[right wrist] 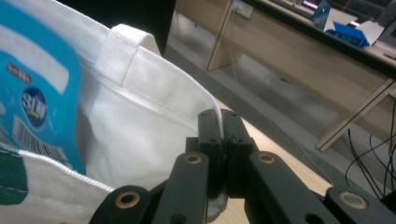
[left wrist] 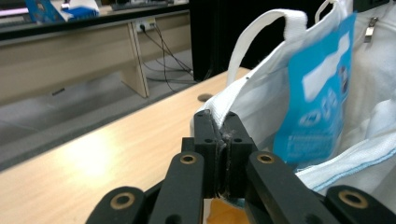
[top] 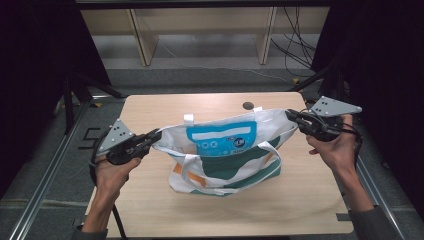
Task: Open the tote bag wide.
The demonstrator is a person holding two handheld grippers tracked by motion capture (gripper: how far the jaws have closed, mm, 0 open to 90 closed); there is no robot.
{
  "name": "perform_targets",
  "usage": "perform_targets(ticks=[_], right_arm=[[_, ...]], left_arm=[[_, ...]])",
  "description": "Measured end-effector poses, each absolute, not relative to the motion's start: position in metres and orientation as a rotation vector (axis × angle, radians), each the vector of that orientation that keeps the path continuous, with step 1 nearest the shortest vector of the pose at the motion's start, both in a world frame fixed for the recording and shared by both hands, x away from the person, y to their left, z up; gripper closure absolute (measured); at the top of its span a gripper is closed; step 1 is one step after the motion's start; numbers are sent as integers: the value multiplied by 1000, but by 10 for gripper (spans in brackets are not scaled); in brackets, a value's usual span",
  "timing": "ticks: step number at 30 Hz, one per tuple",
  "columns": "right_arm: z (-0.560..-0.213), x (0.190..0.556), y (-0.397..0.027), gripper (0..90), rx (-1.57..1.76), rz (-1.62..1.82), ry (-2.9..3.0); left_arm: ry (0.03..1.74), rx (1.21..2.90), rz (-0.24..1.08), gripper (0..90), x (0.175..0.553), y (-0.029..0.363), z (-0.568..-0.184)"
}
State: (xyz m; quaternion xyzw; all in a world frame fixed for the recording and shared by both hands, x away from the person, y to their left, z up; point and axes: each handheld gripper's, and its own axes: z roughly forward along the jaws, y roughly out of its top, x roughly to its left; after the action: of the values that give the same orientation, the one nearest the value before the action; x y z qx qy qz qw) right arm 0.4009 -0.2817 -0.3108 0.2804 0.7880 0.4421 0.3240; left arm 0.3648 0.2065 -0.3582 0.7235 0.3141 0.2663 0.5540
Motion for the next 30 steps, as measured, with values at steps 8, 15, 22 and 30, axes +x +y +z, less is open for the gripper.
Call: perform_targets(ticks=[8, 15, 22, 30], right_arm=[[-332, 414, -285, 886, 775, 1161, 2068], [-349, 411, -290, 885, 814, 1179, 2051], [-372, 406, -294, 885, 824, 1178, 2025], [-396, 408, -299, 884, 848, 1128, 2104]], left_arm=[[774, 1741, 615, 857, 383, 201, -375], [817, 1799, 578, 849, 385, 192, -395], [838, 1893, 541, 852, 399, 183, -427], [866, 1943, 512, 853, 402, 174, -453]])
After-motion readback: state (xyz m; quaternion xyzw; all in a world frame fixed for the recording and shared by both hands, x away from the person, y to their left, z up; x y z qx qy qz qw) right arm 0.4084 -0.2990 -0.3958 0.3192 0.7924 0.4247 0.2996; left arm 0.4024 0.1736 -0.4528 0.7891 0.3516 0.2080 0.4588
